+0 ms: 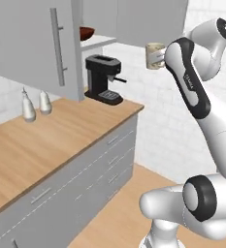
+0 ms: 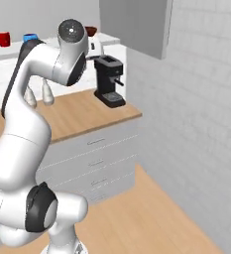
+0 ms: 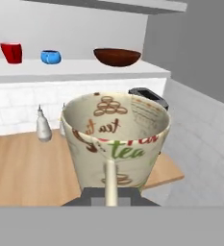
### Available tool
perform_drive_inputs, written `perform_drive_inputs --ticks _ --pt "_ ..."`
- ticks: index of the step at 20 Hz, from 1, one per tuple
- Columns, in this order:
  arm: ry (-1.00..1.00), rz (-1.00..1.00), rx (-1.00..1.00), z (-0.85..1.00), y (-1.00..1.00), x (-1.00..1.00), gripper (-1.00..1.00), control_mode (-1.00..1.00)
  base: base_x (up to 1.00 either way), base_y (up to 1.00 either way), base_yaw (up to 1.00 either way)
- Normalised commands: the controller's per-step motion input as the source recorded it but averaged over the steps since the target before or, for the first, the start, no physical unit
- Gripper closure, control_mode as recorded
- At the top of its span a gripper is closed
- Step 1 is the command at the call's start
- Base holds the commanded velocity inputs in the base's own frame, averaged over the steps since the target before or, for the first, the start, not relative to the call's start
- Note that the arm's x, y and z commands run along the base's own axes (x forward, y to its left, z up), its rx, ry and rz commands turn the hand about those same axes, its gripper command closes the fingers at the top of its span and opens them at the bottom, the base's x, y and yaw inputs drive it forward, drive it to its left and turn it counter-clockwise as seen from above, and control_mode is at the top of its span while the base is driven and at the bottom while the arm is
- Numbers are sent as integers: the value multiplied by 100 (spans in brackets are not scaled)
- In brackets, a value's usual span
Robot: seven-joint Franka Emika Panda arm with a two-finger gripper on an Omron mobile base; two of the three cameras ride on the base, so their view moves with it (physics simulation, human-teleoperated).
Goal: Gather all objects into one cabinet and sort the glasses and bowls to opposite sides.
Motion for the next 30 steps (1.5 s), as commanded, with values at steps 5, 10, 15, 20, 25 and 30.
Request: perform_drive_inputs --ticks 5,10,15,20,25,30 --pt "0 0 0 0 0 0 100 100 78 0 57" --pt "0 0 0 0 0 0 100 100 79 -13 60" --pt "0 0 0 0 0 0 100 100 40 -33 34" --pt "0 0 0 0 0 0 100 100 23 -57 8" --pt "0 0 0 0 0 0 100 100 76 -71 43" --pt "0 0 0 0 0 0 100 100 99 17 34"
